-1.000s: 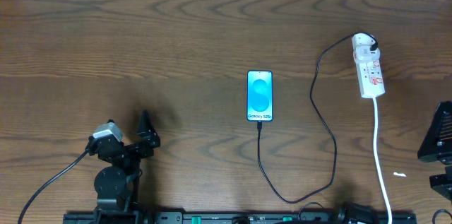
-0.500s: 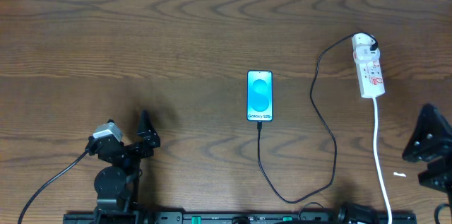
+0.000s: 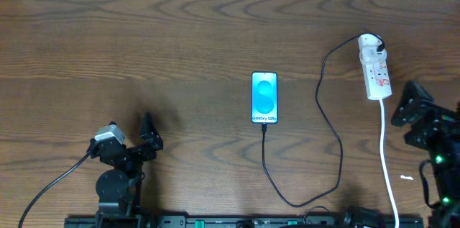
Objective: Plug charger to phone and switch on socket
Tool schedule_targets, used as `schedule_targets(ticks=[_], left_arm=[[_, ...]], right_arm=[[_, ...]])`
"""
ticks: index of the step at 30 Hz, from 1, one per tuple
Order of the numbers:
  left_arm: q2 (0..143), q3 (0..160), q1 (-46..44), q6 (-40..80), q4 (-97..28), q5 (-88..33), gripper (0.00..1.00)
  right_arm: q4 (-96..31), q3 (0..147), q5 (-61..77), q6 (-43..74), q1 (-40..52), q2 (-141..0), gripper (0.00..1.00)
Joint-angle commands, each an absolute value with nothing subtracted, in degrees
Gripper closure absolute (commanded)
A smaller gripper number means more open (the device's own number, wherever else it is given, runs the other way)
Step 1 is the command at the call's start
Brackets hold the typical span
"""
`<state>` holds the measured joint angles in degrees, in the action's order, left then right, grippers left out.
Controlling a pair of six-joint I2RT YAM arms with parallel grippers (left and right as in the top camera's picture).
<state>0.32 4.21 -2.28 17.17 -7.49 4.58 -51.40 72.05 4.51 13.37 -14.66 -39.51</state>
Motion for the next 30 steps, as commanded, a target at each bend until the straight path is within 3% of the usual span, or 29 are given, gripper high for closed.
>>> schedule_targets(ticks=[1,14,30], left_arm=[[0.23,3.86,-2.0,17.43,-7.46,4.05,0.07],[0.23,3.86,-2.0,17.43,-7.46,4.05,0.07],[0.23,3.86,-2.0,17.43,-7.46,4.05,0.07]], right_arm=[[-47.4,65.67,5.54,13.28,-14.2,-35.18,0.01],[-19.4,32.08,11.66,13.3,-14.2,-16.71,0.01],[2.57,7.73,14.92,16.25,-10.79,-1.69,0.01]])
